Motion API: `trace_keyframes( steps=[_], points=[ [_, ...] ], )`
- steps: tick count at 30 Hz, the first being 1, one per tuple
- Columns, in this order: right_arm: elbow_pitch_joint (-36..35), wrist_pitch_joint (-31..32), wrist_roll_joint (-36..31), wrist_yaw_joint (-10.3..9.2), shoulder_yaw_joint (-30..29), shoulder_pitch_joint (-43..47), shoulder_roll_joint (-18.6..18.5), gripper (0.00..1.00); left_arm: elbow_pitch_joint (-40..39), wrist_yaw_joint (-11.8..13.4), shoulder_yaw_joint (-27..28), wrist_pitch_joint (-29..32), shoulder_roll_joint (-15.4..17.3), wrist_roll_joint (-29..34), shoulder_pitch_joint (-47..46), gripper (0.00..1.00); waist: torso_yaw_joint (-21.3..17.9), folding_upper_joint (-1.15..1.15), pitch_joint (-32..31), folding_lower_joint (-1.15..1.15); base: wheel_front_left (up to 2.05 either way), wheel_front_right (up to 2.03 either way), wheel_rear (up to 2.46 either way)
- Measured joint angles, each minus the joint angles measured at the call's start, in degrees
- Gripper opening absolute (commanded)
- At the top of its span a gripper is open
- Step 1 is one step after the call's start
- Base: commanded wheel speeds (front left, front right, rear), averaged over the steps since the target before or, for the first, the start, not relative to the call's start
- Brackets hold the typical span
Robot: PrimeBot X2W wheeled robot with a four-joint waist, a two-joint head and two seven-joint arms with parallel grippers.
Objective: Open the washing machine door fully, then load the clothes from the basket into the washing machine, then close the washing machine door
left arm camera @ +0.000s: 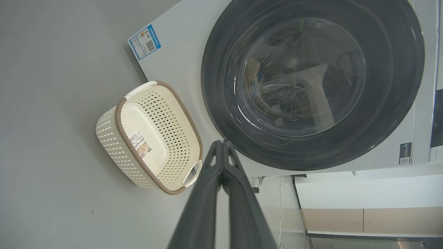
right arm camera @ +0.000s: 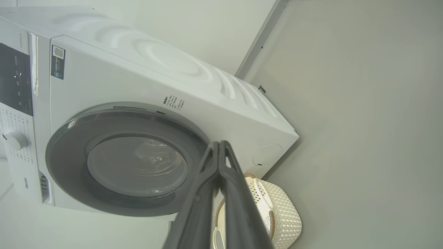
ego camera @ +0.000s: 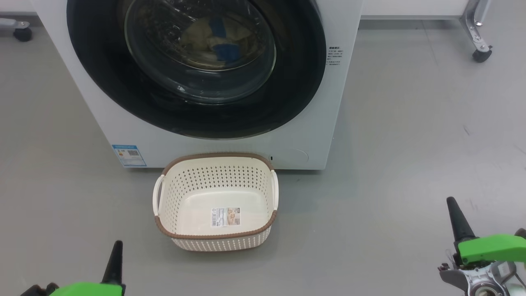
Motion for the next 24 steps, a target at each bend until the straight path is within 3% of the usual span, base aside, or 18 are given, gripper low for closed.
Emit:
trace_keyframes(
  steps=[24],
  points=[
    [0.33,3.77,17.27,0.0,-0.41,-1.09,0.18,0.0,0.34,-0.56,0.9,3.67,0.02,-14.71,-2.45,0.0,1.33,0.0,-0.01,0.0,0.0,0.0,0.0]
  ],
)
